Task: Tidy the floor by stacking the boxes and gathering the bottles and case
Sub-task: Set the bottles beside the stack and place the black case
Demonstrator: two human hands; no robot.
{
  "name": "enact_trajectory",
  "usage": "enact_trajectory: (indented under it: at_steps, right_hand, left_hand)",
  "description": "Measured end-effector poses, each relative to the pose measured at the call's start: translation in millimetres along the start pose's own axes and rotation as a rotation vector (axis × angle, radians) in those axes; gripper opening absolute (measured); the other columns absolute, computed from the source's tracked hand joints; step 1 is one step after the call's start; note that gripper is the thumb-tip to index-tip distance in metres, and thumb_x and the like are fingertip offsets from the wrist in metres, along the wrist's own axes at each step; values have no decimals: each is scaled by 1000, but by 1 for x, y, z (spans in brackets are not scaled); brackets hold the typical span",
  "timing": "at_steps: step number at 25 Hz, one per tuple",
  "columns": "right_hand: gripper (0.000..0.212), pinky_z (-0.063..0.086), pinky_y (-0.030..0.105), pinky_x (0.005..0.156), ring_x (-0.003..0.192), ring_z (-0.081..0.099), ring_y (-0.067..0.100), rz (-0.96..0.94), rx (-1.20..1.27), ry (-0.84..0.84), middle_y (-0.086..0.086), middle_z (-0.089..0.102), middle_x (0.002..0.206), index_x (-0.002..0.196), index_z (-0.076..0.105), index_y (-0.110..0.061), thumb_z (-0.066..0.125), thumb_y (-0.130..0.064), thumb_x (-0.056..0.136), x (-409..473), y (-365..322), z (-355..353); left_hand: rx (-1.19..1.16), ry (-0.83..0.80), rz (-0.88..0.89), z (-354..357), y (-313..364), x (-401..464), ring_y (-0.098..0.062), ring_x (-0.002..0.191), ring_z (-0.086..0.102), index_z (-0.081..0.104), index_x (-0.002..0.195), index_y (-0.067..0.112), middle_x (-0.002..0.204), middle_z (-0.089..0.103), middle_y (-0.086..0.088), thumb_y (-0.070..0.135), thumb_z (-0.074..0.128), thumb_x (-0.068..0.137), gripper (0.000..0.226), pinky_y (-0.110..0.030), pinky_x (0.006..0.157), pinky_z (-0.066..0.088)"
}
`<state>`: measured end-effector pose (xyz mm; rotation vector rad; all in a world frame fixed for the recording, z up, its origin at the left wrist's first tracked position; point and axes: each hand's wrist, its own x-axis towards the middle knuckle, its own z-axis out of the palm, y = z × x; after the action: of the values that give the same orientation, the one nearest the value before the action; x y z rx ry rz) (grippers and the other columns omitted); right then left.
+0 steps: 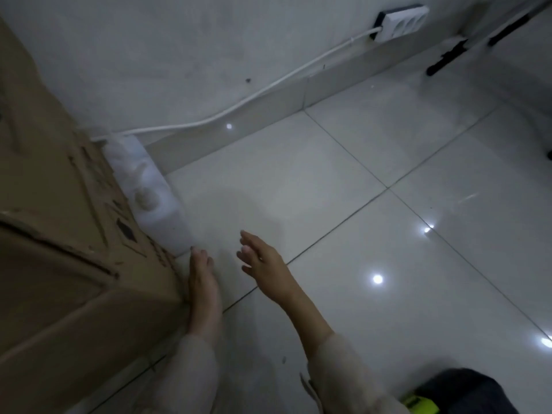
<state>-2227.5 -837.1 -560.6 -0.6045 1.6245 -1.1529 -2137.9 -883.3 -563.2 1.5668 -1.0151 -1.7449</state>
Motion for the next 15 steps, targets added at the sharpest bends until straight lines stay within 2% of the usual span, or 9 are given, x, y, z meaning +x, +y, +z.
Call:
enact_trajectory:
  at_steps: [2, 5, 7, 9, 10, 12, 13, 15]
  right_hand:
    - [35, 47, 20, 90, 120, 53, 18, 8, 78, 160, 5, 51, 133, 132, 47, -13, 39, -18, 98, -42, 20, -33]
    - [26, 51, 15, 84, 108, 61, 6, -22, 83, 458, -9, 61, 116, 113, 58, -24, 42, -12, 96, -114, 53, -83]
    - [32, 50, 11, 78, 98, 63, 0, -19, 8, 691, -15, 64, 106, 99, 60, -32, 45, -5, 94, -165, 73, -110]
    - [39, 46, 4, 72, 92, 62, -4, 14, -54, 910, -17, 65, 99, 92, 59, -37, 48, 0, 91, -211, 93, -128]
    - [40, 45, 4, 73, 92, 61, -3, 39, -80, 1001, -17, 64, 97, 91, 58, -38, 50, 0, 89, -231, 102, -135]
    - [39, 43, 9, 85, 98, 58, 4, 94, -166, 1094, -17, 61, 100, 93, 57, -39, 55, 0, 87, -257, 119, -144]
    - [39, 40, 13, 93, 102, 56, 10, 123, -223, 1121, -15, 60, 102, 96, 56, -37, 57, 0, 85, -264, 127, -146]
    - [36, 26, 7, 99, 111, 50, 19, 180, -345, 1181, -6, 58, 112, 106, 58, -28, 62, -2, 82, -276, 141, -142]
  left_hand:
    - [74, -158, -31, 12, -10, -16, -22, 138, 34, 23, 145, 16, 150, 36, -7, 36, 16, 99, 51, -36, 114, 22]
    - [207, -388, -55, 38, -37, -49, -21, 128, 45, 36, 138, 21, 136, 51, -4, 32, 26, 98, 42, -30, 104, 30]
    - [338, -589, -39, 57, -56, -74, -17, 118, 51, 46, 129, 23, 126, 57, -2, 30, 35, 97, 35, -27, 98, 33]
    - [473, -764, -26, 76, -77, -98, -16, 114, 53, 50, 122, 22, 121, 59, -2, 22, 38, 98, 28, -27, 101, 36]
    - [546, -848, -28, 85, -88, -109, -15, 115, 53, 51, 119, 24, 121, 60, -2, 21, 40, 97, 25, -28, 104, 36]
    - [711, -1018, -42, 98, -110, -131, -12, 117, 53, 51, 119, 29, 125, 59, -1, 27, 46, 95, 25, -23, 104, 35]
    - [785, -1088, -50, 103, -119, -140, -10, 117, 52, 51, 123, 28, 128, 58, -1, 30, 49, 93, 30, -20, 101, 34]
    - [874, -1167, -76, 110, -134, -159, -10, 117, 52, 49, 129, 23, 133, 55, -2, 36, 54, 88, 43, -20, 99, 34]
